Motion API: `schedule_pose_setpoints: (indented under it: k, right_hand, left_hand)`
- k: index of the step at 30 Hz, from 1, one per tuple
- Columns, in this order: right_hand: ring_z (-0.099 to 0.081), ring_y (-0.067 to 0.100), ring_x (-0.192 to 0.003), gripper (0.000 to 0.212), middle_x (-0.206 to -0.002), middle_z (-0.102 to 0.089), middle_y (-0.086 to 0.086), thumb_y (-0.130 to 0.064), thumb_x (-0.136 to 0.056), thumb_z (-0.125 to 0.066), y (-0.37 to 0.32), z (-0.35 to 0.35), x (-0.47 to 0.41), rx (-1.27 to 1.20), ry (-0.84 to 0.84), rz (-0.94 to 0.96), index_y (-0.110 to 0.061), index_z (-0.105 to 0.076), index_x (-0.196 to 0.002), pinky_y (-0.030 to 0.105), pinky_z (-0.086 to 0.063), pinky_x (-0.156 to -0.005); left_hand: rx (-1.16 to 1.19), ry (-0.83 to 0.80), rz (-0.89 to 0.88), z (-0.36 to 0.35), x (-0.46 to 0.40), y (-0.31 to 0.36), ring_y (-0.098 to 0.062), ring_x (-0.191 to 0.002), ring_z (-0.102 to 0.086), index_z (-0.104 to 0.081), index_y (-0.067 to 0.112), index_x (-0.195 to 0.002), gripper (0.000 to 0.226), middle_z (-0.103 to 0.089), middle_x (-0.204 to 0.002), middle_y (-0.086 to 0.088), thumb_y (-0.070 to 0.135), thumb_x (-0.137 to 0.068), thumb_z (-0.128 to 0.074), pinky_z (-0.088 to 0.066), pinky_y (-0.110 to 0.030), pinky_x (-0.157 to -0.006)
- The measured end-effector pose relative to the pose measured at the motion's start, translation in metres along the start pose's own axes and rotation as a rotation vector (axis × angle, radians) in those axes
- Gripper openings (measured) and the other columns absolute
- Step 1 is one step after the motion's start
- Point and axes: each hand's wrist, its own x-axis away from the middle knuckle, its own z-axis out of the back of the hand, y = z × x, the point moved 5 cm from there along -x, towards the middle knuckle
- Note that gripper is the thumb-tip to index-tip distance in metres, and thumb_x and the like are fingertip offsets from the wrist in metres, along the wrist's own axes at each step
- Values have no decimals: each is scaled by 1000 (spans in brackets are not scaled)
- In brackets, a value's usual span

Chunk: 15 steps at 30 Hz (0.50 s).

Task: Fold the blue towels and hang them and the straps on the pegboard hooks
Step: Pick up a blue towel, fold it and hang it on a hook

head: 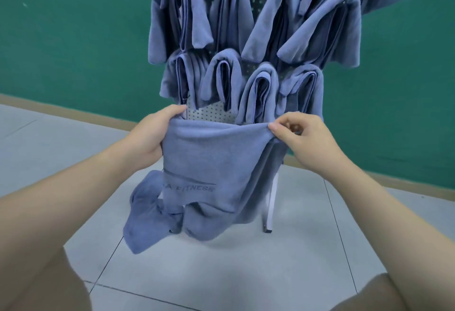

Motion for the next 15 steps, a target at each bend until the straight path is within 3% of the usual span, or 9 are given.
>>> schedule_pose_setpoints:
  k: [5, 6, 8, 11, 13, 15]
  right_hand:
    - [-41, 27, -56, 22, -69, -56, 28, -30, -97, -69, -5, -4, -10, 81, 59, 4, -21, -72, -78, 31, -32, -57]
    - [-46, 30, -54, 23, -68, -56, 27, -30, -98, -69, -5, -4, -11, 105, 76, 1, -21, -71, -77, 31, -35, -57]
    - [-56, 17, -45, 23, -65, -58, 25, -29, -99, -68, -5, -4, -14, 120, 104, -20, -18, -71, -79, 29, -44, -57]
    - [-73, 17, -59, 21, -72, -61, 16, -24, -102, -64, -2, -6, -18, -31, 101, -105, -10, -70, -87, 34, -60, -59]
    - [-77, 22, -74, 21, -85, -65, 17, -21, -103, -62, 3, -10, -20, -149, 101, -146, -6, -67, -90, 32, -64, -68]
    - [-75, 27, -87, 23, -100, -66, 27, -20, -105, -59, 8, -16, -22, -266, 97, -192, -2, -62, -90, 29, -64, -76]
  left_hand:
    - [-25, 18, 2, 5, -16, -12, -16, -72, -66, -68, 14, -79, 18, -71, -77, -2, 23, -95, -70, -51, -28, -71]
    - [-4, 31, 1, 8, -18, -12, -18, -78, -66, -67, 12, -83, 11, -72, -85, -6, 18, -91, -72, -50, -29, -74]
    - [20, 71, -13, 17, -23, -12, -22, -87, -61, -56, 12, -81, 20, -66, -97, -14, 6, -76, -74, -46, -34, -77]
    - [97, 57, 28, 25, -29, -13, -23, -73, -62, -52, 12, -60, 31, -60, -79, -13, -9, -80, -60, -48, -31, -70]
    - [190, 16, 89, 25, -27, -14, -24, -76, -64, -61, 10, -48, 48, -65, -74, -11, -13, -88, -48, -55, -32, -88]
    - [226, -27, 125, 24, -25, -14, -31, -93, -62, -63, 4, -66, 31, -65, -88, -16, -10, -89, -48, -49, -38, -108]
